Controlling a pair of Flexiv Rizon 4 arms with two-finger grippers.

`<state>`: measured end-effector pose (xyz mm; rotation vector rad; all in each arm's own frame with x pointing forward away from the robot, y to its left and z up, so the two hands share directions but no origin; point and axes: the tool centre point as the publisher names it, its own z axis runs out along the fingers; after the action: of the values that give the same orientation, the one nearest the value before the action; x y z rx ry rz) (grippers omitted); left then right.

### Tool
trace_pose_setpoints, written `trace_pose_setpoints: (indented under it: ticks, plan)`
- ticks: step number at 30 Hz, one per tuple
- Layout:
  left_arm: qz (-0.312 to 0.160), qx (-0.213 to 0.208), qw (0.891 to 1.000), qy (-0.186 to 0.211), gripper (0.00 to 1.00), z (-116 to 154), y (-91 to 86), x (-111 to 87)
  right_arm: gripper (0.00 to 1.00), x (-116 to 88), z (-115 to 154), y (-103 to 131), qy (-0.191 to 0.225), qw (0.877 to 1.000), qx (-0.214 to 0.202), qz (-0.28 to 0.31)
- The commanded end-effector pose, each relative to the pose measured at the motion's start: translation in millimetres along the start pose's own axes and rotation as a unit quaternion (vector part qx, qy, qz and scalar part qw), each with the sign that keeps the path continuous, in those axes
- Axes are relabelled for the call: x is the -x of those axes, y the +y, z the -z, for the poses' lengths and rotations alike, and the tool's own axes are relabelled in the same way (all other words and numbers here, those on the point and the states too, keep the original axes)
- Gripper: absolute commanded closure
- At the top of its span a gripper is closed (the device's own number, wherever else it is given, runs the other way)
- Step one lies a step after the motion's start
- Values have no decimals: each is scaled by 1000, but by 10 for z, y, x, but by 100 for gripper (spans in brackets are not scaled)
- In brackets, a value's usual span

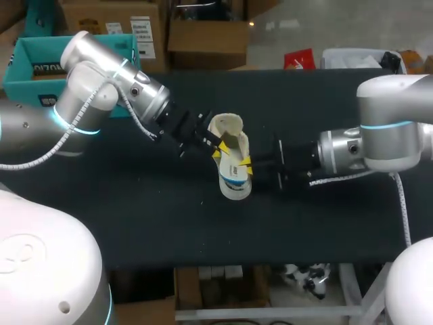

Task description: Open the shoe tongue, take the insole out of the shoe, put the insole back into the shoe, and pack the shoe into the shoebox

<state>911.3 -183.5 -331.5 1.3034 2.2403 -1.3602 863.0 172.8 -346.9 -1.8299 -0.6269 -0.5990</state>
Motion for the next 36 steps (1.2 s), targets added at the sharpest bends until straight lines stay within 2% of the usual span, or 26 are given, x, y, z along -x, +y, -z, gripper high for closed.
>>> trace_pose_setpoints:
  ticks: [1,8,9,10,12,13,15,20,25,32,34,35,36]
  plan:
    - [5,-7,1000,4,100,-32,86,44,100,-34,-47,-18,-2,1000,15,1]
    - [15,-9,1000,6,100,-33,138,52,100,-44,-73,62,0,1000,27,-3]
    - [14,-10,1000,5,97,-24,125,46,100,-42,-72,72,3,1000,27,-5]
    - [12,-10,1000,5,83,-15,105,38,100,-39,-70,79,5,1000,26,-5]
    - [6,-12,1000,4,64,14,47,11,100,-31,-61,89,11,1000,26,-6]
    - [-1,-13,1000,2,57,24,26,2,100,-26,-52,92,14,1000,26,-7]
    - [-8,-15,1000,-1,54,58,-36,-30,100,-18,-37,96,18,999,26,-7]
    - [-29,-24,999,-4,58,110,-195,-115,100,-6,-23,116,26,999,27,-9]
    - [-44,-31,999,3,71,97,-332,-167,100,-3,-18,150,30,999,29,-12]
    - [-50,-33,998,12,65,16,-375,-187,100,-12,-21,155,34,999,32,-14]
    - [-51,-34,998,11,74,11,-379,-184,100,-17,-26,146,34,999,32,-14]
    - [-51,-34,998,10,91,7,-379,-181,100,-18,-27,142,34,999,33,-14]
    - [-51,-35,998,10,100,2,-378,-177,100,-18,-28,140,34,999,33,-14]
